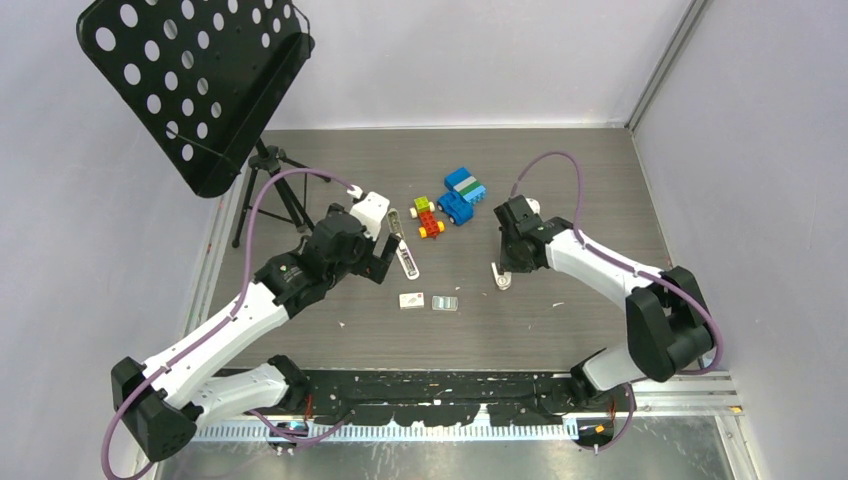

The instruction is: Load the staples into the stapler

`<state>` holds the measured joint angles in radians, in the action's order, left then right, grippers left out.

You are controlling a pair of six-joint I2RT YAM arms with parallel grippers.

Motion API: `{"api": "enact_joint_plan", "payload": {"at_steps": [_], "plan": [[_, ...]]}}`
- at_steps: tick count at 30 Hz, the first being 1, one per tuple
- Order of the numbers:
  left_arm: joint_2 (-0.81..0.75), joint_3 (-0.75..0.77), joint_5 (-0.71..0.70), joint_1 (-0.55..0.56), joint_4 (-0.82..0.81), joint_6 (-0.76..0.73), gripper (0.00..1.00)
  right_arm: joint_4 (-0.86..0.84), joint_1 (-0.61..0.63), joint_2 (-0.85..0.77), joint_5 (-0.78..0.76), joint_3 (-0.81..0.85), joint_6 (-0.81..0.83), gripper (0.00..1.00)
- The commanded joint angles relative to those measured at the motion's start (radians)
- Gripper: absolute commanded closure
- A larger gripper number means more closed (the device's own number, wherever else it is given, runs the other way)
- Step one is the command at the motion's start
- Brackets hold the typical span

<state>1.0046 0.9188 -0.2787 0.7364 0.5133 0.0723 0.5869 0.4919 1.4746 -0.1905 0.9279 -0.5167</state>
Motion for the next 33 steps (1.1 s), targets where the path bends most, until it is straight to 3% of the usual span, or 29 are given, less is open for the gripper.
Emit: {"api": "enact_joint_plan", "payload": {"at_steps": [1, 9, 18, 26, 33], "plan": [[0.006, 0.001, -0.008, -0.003, -0.033, -0.004, 0.00, 0.000, 0.043, -0.065, -0.089, 0.001, 0.041, 1.00], [0.042, 0.023, 0.187, -0.003, -0.049, 0.120, 0.00, -0.086, 0.137, -0.181, -0.113, -0.032, 0.118, 1.00], [0.217, -0.039, 0.598, -0.003, -0.377, 0.466, 0.00, -0.226, 0.172, -0.350, -0.005, -0.106, 0.175, 1.00], [0.384, -0.041, 0.731, 0.002, -0.672, 0.641, 0.00, -0.294, 0.181, -0.423, 0.076, -0.158, 0.166, 1.00], [0.488, -0.017, 0.791, 0.022, -0.774, 0.701, 0.04, -0.326, 0.183, -0.479, 0.119, -0.186, 0.158, 1.00]]}}
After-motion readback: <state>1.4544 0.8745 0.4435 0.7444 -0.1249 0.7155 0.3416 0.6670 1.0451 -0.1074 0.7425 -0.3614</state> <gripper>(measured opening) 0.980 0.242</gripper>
